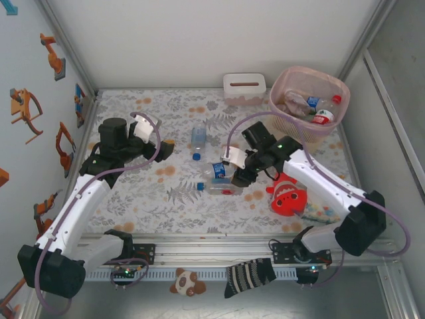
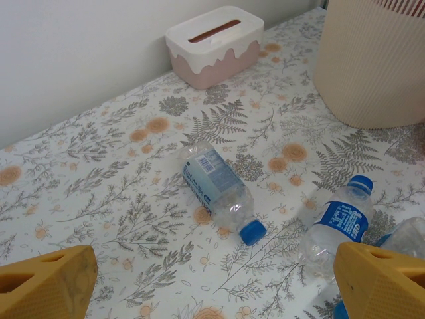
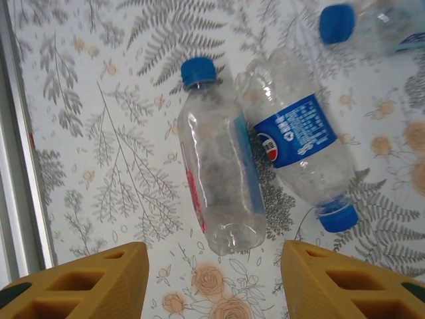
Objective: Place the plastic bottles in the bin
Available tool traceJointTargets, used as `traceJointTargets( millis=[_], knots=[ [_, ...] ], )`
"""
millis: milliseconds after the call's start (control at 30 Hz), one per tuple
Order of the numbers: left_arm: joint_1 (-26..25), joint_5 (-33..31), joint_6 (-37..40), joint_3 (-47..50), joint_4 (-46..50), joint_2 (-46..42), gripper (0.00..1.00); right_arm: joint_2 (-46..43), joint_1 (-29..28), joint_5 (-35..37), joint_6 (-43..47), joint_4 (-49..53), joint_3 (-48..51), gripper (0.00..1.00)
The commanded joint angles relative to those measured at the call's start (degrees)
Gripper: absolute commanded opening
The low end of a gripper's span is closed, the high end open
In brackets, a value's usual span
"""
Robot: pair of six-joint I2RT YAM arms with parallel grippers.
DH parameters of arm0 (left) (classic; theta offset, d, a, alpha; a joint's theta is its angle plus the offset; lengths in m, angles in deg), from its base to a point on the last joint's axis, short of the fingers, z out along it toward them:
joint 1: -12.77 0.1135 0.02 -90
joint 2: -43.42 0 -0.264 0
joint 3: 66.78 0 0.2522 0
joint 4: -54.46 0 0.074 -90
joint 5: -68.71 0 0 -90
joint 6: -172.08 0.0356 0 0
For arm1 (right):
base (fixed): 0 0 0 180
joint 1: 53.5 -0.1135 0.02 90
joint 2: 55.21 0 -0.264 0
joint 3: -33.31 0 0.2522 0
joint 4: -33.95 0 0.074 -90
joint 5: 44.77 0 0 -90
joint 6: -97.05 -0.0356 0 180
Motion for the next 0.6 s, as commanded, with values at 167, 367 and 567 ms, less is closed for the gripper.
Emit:
traceJointTargets(
  millis=[167,367,567],
  knots=[
    [0.33,1.09,-0.95,-0.37,-0.79,0.37,0.92,7.34,-3.41,4.65,7.03,-5.28,0.98,0.58],
    [0.33,0.97,-0.84,-0.3,-0.85,0.37,0.92,11.62,-4.36,4.88,8.81,-9.32,1.71,0.6],
    [0.36,0.71,-0.76,-0.28,-0.8,0.4,0.92,14.8,-4.92,4.01,9.69,-10.61,2.48,0.63]
  ],
)
